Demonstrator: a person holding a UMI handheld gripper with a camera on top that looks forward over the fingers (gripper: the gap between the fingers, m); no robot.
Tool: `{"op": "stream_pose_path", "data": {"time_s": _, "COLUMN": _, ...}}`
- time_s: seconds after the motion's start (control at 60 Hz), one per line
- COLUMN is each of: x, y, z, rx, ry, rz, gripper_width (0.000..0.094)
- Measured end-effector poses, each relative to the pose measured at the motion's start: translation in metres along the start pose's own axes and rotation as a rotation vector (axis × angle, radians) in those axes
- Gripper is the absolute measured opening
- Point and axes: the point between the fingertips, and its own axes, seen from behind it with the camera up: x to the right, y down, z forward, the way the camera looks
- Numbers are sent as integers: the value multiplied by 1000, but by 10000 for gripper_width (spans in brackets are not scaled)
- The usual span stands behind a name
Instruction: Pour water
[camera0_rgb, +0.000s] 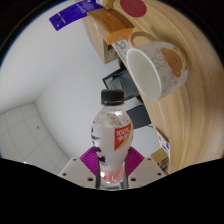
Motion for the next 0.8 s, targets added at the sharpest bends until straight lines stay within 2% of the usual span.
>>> {"op": "stream_pose_path", "data": {"time_s": 0.3, "x": -6, "y": -6, "z": 7, "rx": -52, "ry": 36, "rz": -13, "gripper_width": 308}}
{"op": "stream_pose_path", "data": {"time_s": 0.433, "x": -47, "y": 0, "z": 0, "rx": -95, "ry": 56, "rz": -265, "gripper_width": 310}}
{"op": "stream_pose_path", "data": {"time_s": 0.517, "x": -80, "y": -9, "z": -5, "rx": -92, "ry": 75, "rz": -531, "gripper_width": 310}}
{"op": "stream_pose_path", "data": {"time_s": 0.6, "x": -121, "y": -37, "z": -19, "rx": -50, "ry": 85, "rz": -832, "gripper_width": 310}}
{"op": "stream_pose_path", "data": {"time_s": 0.8, "x": -170, "y": -128, "z": -53, "rx": 113, "ry": 227, "rz": -1524, "gripper_width": 311}}
